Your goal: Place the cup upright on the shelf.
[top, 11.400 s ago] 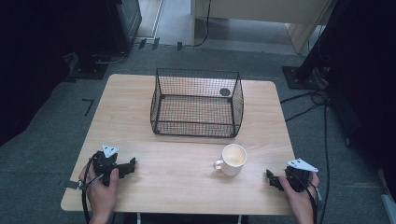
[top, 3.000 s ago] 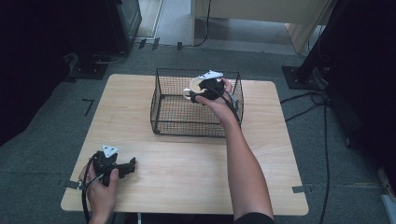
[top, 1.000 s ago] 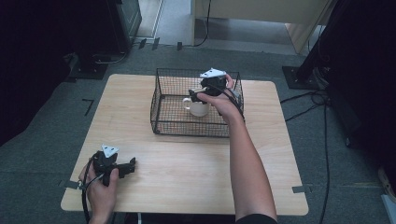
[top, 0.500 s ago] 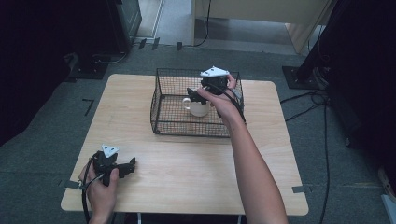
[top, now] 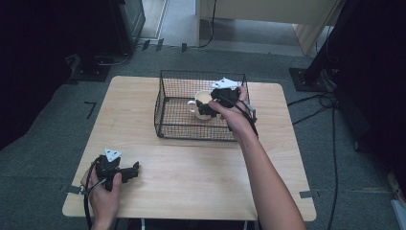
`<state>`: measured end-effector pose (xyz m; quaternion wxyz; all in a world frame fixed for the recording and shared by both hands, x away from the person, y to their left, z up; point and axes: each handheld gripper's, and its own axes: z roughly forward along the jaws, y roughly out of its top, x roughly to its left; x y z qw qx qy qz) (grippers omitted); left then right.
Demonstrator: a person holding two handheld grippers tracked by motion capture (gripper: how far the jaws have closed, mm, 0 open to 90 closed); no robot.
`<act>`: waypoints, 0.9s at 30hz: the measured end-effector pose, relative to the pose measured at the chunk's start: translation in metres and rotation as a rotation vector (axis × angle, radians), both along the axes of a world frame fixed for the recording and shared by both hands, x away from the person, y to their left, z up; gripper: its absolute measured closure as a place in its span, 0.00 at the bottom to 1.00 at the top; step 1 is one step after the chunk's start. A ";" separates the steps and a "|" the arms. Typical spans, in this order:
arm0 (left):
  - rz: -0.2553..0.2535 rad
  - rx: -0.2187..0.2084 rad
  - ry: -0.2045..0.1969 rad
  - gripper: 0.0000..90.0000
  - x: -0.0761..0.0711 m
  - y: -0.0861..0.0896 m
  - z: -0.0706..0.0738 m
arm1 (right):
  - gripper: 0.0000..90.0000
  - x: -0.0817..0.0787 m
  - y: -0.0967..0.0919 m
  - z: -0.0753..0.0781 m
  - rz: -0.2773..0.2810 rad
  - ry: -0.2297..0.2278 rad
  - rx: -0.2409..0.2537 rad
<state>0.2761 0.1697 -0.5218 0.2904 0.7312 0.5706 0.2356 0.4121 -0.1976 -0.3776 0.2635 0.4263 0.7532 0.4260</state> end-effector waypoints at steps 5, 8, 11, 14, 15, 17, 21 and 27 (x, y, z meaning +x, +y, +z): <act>0.000 0.001 -0.001 0.00 0.000 0.000 0.000 | 0.00 -0.021 -0.007 -0.003 0.017 -0.005 0.001; 0.000 0.001 0.000 0.00 0.000 0.000 0.000 | 0.00 -0.026 -0.009 -0.004 0.016 -0.007 0.002; -0.001 0.002 -0.001 0.00 0.000 0.000 0.000 | 0.00 -0.036 -0.013 -0.006 0.014 -0.008 -0.002; 0.000 0.001 -0.001 0.00 0.000 0.000 0.000 | 0.00 -0.045 -0.019 -0.009 0.010 -0.014 -0.009; 0.000 0.001 -0.001 0.00 0.000 0.000 0.000 | 0.00 -0.047 -0.020 -0.009 0.008 -0.013 -0.005; 0.000 0.001 -0.001 0.00 0.000 0.000 0.000 | 0.00 -0.055 -0.026 -0.010 0.007 -0.019 -0.002; 0.000 0.001 -0.001 0.00 0.000 0.000 0.000 | 0.00 -0.065 -0.033 -0.012 0.004 -0.028 -0.005; -0.001 0.001 -0.001 0.00 0.000 0.000 0.000 | 0.00 -0.082 -0.044 -0.018 -0.005 -0.038 -0.015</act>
